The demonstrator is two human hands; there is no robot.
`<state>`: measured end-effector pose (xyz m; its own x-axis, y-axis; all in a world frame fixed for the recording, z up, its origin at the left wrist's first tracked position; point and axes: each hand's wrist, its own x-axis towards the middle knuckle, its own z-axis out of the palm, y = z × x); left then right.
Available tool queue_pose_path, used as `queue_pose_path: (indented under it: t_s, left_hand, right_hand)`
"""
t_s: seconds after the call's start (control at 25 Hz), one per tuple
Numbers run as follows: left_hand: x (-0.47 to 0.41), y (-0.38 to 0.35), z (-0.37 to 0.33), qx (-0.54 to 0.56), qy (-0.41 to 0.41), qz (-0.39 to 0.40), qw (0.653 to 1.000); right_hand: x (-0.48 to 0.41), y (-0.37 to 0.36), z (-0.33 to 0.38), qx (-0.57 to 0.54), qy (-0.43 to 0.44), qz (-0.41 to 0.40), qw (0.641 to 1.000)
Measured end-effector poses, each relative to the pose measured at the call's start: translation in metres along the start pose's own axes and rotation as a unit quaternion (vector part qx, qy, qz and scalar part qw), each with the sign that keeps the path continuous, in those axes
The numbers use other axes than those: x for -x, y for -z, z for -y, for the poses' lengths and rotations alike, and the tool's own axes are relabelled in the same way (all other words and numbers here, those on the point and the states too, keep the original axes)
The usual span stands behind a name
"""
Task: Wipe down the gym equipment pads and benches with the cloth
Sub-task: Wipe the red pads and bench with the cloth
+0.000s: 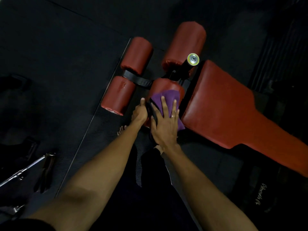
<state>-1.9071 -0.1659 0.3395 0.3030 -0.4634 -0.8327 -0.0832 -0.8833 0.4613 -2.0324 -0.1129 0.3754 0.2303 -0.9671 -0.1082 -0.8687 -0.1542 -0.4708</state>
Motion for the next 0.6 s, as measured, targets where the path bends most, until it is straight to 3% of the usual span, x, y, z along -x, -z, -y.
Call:
queue_pose_path:
  t_s: [0.2, 0.36, 0.44, 0.6]
  left_hand:
    - [-0.006, 0.007, 0.004, 0.092, -0.022, 0.065, 0.993]
    - [-0.018, 0.014, 0.028, 0.128, -0.04, 0.106, 0.985]
    - [-0.024, 0.016, 0.046, 0.11, -0.031, 0.088, 0.99]
    - [0.009, 0.025, 0.05, 0.141, -0.038, 0.067, 0.987]
  right_hand:
    - [-0.066, 0.016, -0.025, 0.034, 0.015, 0.028, 0.999]
    - [-0.052, 0.014, -0.02, -0.086, -0.071, -0.002, 0.994]
    - [-0.021, 0.008, -0.009, -0.113, -0.096, -0.008, 0.989]
    - [0.023, -0.011, 0.015, 0.05, 0.058, 0.024, 0.997]
